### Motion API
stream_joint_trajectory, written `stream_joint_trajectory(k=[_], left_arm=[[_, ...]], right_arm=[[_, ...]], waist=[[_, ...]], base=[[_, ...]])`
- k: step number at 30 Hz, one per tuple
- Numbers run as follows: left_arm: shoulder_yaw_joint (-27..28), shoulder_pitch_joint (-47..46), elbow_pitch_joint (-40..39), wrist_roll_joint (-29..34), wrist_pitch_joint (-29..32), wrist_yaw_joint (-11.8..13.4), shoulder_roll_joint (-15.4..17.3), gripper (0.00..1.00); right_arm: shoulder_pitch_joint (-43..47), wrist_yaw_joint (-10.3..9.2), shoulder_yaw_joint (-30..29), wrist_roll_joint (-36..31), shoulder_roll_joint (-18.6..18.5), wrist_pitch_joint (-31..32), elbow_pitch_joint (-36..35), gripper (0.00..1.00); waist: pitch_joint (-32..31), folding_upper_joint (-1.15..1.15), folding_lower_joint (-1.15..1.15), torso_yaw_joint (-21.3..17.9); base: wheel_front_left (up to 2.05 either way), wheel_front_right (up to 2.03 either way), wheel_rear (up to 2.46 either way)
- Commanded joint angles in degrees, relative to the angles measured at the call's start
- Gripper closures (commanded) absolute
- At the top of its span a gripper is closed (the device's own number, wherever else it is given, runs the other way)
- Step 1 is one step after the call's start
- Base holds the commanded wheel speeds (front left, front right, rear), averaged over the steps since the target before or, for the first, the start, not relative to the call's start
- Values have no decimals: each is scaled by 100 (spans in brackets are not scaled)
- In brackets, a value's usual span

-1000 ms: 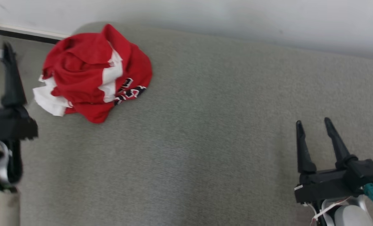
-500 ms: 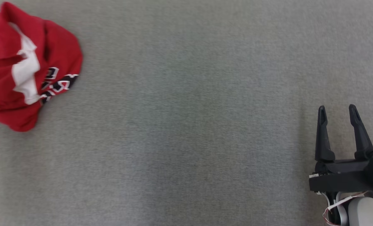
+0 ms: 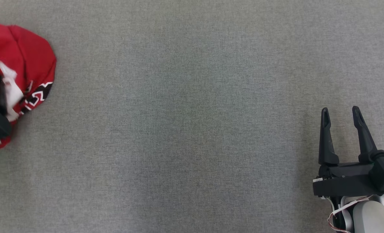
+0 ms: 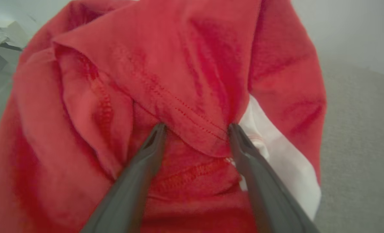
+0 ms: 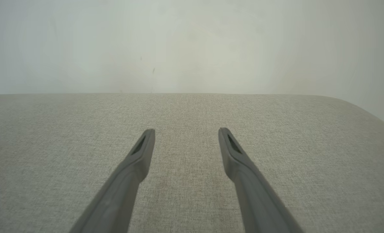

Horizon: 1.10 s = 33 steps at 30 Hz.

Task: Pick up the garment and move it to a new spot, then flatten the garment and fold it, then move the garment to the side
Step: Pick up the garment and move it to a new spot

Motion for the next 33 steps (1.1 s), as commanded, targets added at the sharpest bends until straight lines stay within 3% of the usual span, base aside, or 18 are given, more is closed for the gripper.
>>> stream_joint_trajectory(k=[1, 6, 7, 8, 9, 10, 24, 33], left_arm=[[-22, 74, 106, -65, 112, -1, -3, 0], [-126, 0, 487, -365, 651, -35, -79, 0], [-157, -4, 545, -375, 724, -28, -66, 4], [-192, -14, 585, -374, 751, -30, -57, 72], [-191, -29, 603, -412, 697, -32, -55, 89], [-217, -33, 612, -388, 661, -34, -33, 100], [-344, -389, -4, -49, -723, -15, 301, 100], [-568, -714, -1515, 100, -719, 30, 303, 100]], right_arm=[[-3, -12, -2, 14, 5, -19, 5, 0], [-49, -12, 71, 27, 12, -23, 46, 0], [-61, -12, 90, 23, 14, -17, 51, 0], [-71, -12, 99, 22, 15, -10, 59, 0], [-82, -12, 107, 23, 16, -8, 71, 0], [-90, -12, 117, 26, 17, -8, 83, 0], [16, -12, 220, 219, 20, -105, 370, 0], [118, -12, 324, 432, 18, -156, 620, 0]], waist=[[-15, -1, 0, -7], [-45, -1, 0, -24], [-49, -1, 0, -29], [-53, -1, 0, -33], [-57, -1, 0, -36], [-68, -1, 0, -41], [-610, -1, 0, 123], [-1040, -1, 0, 137]], base=[[0, 0, 0], [0, 0, 0], [0, 0, 0], [0, 0, 0], [0, 0, 0], [0, 0, 0], [0, 0, 0], [0, 0, 0]])
